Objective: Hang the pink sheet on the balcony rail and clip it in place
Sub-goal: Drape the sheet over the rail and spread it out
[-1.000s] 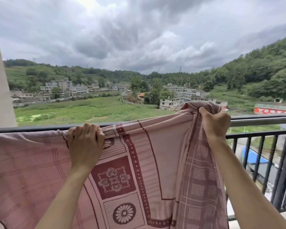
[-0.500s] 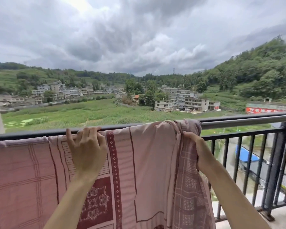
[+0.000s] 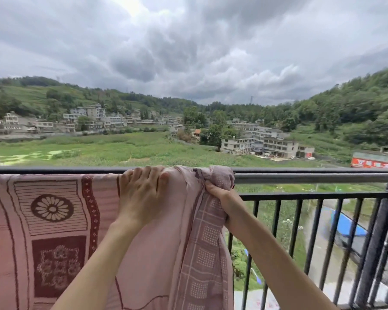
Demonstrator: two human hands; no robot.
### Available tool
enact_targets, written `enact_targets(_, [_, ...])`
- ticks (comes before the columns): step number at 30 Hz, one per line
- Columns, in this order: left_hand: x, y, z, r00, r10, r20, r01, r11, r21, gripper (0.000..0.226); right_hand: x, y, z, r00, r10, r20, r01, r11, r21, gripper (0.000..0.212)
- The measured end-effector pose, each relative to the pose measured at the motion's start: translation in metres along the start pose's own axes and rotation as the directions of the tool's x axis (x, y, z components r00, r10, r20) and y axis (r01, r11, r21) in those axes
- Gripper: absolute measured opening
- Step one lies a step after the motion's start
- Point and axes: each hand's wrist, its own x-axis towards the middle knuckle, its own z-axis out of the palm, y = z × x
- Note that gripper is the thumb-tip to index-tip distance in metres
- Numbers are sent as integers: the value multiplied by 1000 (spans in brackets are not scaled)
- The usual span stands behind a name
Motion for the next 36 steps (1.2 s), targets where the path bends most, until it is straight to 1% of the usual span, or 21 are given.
enact_targets(3, [-2,7,-3,998,-55,23,55,998,-4,71,0,-7,-24,996,78,34,-82,990,119,11])
enact_targets(5, [-1,11,-6,996,-79,33,80,997,-10,70,0,-10,-38,992,110,62,-117,986,118,13])
enact_targets(6, [0,12,-6,995,-88,44,88,996,-8,70,0,-13,-45,993,110,50,-114,987,110,13])
enact_targets(8, [0,12,-7,993,-100,67,100,995,-1,71,0,-23,-68,997,80,-17,-77,989,125,16])
enact_targets(10, [-1,10,-8,993,-103,63,103,995,-2,69,0,-38,-107,993,8,-118,14,983,182,22])
enact_targets(12, [-1,10,-6,994,-101,34,100,995,6,67,-5,-53,-151,972,-55,-229,114,960,257,30])
enact_targets(14, [-1,12,-2,993,-115,-4,115,993,17,65,-13,-58,-185,955,-37,-295,127,949,290,31])
enact_targets(18, [0,26,3,980,-192,-46,193,981,14,60,-18,-46,-213,955,13,-297,44,982,184,33])
enact_targets(20, [-3,39,4,967,-242,-75,239,970,-48,55,-19,-42,-213,959,-16,-283,54,991,126,26])
enact_targets(21, [-5,49,6,964,-247,-96,238,966,-97,51,-21,-41,-214,959,-39,-281,72,992,107,23])
enact_targets(22, [-8,64,8,967,-222,-122,204,968,-144,48,-22,-41,-216,958,-64,-278,94,991,98,23])
enact_targets(23, [-11,83,11,975,-165,-146,138,974,-179,45,-24,-42,-219,957,-86,-276,119,987,107,25])
enact_targets(24, [-15,105,14,982,-81,-168,47,979,-198,42,-25,-42,-225,955,-106,-277,147,980,131,28])
enact_targets(26, [-25,154,25,980,123,-159,-160,957,-242,36,-27,-48,-238,936,-133,-327,196,966,167,24])
enact_targets(27, [-30,180,31,967,214,-135,-246,924,-294,32,-29,-51,-245,922,-143,-360,205,968,142,20])
enact_targets(28, [-34,206,37,956,273,-104,-292,883,-366,27,-32,-55,-252,911,-159,-381,208,974,92,19])
enact_targets(29, [-37,232,42,953,296,-68,-294,844,-448,26,-34,-58,-260,904,-177,-390,209,977,40,20])
enact_targets(30, [-41,257,46,956,292,-27,-262,810,-525,26,-36,-60,-269,899,-197,-392,207,978,-16,20])
enact_targets(33, [-47,325,60,975,215,61,-119,730,-673,29,-45,-72,-296,914,-234,-332,189,969,-162,22])
enact_targets(34, [-50,344,66,979,187,77,-83,719,-690,32,-46,-77,-307,934,-211,-288,173,973,-152,22])
enact_targets(36, [-55,376,80,988,137,73,-59,767,-639,36,-46,-89,-331,971,-125,-205,117,992,-53,24])
